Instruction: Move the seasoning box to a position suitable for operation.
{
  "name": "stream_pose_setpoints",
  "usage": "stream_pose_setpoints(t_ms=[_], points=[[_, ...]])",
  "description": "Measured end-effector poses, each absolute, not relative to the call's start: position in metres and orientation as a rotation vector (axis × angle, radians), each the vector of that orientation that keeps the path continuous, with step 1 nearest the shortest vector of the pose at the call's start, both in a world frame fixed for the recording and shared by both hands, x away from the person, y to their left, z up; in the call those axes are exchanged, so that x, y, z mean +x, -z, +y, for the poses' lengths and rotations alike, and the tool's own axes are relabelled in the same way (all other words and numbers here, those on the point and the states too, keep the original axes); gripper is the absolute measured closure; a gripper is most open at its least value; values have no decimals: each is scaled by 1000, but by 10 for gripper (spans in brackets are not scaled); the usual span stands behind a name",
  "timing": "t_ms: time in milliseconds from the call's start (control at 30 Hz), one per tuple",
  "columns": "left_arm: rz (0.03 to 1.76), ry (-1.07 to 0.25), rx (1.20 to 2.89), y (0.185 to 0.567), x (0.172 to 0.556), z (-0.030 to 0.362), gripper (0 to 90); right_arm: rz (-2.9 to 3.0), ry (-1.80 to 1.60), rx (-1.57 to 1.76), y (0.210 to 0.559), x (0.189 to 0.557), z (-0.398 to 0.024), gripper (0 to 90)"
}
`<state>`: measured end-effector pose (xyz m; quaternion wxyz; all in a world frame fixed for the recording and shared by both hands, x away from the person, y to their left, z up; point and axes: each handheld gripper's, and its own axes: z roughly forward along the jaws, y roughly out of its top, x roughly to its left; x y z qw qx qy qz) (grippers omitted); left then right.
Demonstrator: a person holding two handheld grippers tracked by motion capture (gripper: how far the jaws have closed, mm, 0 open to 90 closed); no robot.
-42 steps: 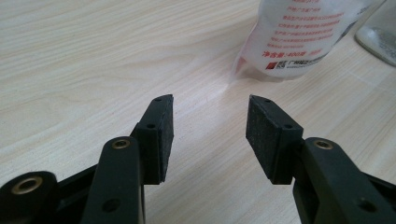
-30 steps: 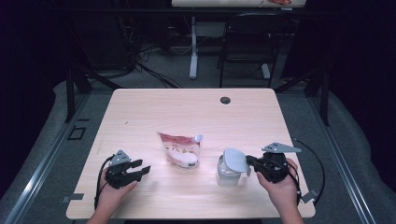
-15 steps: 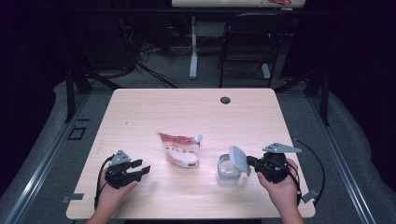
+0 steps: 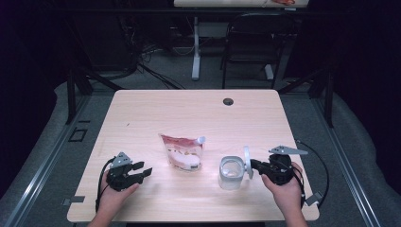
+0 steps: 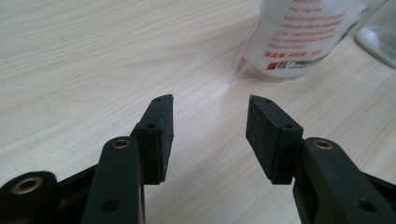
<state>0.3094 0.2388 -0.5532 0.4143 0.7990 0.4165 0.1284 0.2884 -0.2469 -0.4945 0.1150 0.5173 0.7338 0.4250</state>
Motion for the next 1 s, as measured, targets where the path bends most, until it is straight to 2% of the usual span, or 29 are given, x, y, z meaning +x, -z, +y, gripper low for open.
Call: stream_pose_setpoints(t_ms=[1000], points=[[1041,-328,2001,552,309,240,517,2076,-1131,1487,517,267,-264,789]])
